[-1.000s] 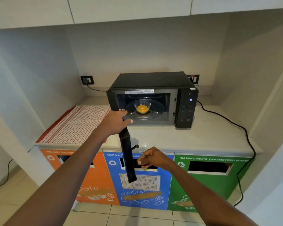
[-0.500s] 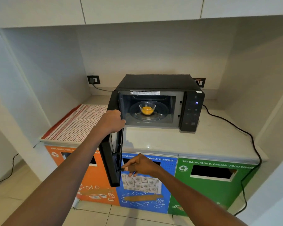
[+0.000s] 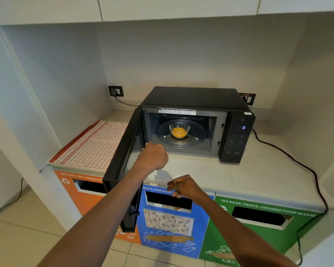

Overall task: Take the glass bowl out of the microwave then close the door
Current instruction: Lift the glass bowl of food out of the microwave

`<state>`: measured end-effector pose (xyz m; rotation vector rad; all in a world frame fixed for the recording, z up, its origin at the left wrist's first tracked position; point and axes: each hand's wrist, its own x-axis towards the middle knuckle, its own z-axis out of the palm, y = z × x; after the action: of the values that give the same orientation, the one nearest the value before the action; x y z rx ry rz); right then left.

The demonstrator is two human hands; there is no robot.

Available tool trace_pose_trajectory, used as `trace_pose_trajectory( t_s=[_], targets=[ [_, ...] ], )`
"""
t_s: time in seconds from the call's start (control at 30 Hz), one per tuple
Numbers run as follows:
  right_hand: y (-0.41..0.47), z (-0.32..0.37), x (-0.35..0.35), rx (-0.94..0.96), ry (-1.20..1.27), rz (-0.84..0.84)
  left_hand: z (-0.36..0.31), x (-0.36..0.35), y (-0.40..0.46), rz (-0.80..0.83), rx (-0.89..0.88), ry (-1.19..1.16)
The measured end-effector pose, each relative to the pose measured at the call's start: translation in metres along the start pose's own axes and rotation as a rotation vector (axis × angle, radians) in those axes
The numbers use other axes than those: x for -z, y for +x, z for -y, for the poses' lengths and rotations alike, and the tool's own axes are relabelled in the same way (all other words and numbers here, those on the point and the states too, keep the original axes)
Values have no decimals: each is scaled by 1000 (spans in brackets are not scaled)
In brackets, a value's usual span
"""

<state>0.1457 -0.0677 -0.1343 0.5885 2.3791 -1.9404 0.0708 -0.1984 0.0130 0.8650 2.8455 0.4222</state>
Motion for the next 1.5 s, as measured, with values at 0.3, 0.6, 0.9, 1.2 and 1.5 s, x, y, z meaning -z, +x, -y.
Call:
trace_pose_trajectory(
  t_s=[0.3,0.6,0.9,1.2,1.5],
  targets=[
    [70,1,71,-38,80,-184,-16,-35,70,83,72,-155],
    [145,6,125,-71,96,-284,-18,-56,142,-42,183,-339],
    [210,35,150,-11,88,-341,-11,-74,197,-173,208,-483],
    [264,48,154,43,-181,-417,5,-83,254,-259,251,-570],
    [302,51,162,-46,-218,-435,5,-97,309,-208,238,-704]
  ],
)
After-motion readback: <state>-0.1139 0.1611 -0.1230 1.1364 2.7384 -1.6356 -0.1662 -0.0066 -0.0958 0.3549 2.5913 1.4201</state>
